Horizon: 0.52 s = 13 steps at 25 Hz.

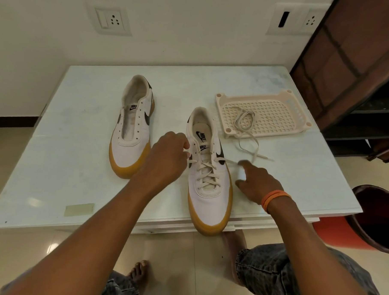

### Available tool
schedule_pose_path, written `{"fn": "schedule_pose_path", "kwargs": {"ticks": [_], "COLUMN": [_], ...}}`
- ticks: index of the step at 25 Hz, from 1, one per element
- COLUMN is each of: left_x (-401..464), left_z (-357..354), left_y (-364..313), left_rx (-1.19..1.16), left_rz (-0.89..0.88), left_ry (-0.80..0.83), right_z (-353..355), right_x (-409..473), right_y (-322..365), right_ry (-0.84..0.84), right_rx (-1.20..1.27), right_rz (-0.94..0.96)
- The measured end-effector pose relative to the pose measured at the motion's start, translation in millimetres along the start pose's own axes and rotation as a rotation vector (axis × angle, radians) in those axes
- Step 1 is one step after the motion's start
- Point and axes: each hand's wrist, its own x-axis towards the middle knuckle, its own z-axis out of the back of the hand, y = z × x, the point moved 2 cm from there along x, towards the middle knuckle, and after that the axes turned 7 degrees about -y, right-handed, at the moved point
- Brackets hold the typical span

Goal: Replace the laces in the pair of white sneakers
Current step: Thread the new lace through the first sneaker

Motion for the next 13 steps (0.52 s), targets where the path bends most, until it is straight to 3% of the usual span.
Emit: {"fn": "schedule_pose_path", "kwargs": {"ticks": [4, 6, 8, 11, 13], "left_x": [-17.5, -22.1, -23.0, -18.3, -13.5], "left_z": [-6.8, -12.0, -17.1, -13.5, -8.1], "left_y": [-27.4, -34.0, -34.7, -28.8, -23.6], "left_rx": [-0.065, -0.065, -0.051, -0.058, -0.069], "left_rz": [-0.177, -0.225, -0.24, -0.195, -0.154], "left_ry": [0.009, 0.02, 0.042, 0.008, -0.047], "right_z": [-3.2, 3.7, 16.0, 30.7, 31.5], "right_x": [-3.8, -7.2, -7.1, 8.3, 22.5], "right_y": [1.0, -1.5, -9.8, -29.9, -41.3], "right_ry": [0.199, 0.339, 0.371, 0.039, -0.166], "right_rx": [-0.108, -0.003, 0.13, 0.219, 0.006], "right_rz": [0.008, -0.033, -0.075, -0.173, -0.2]}}
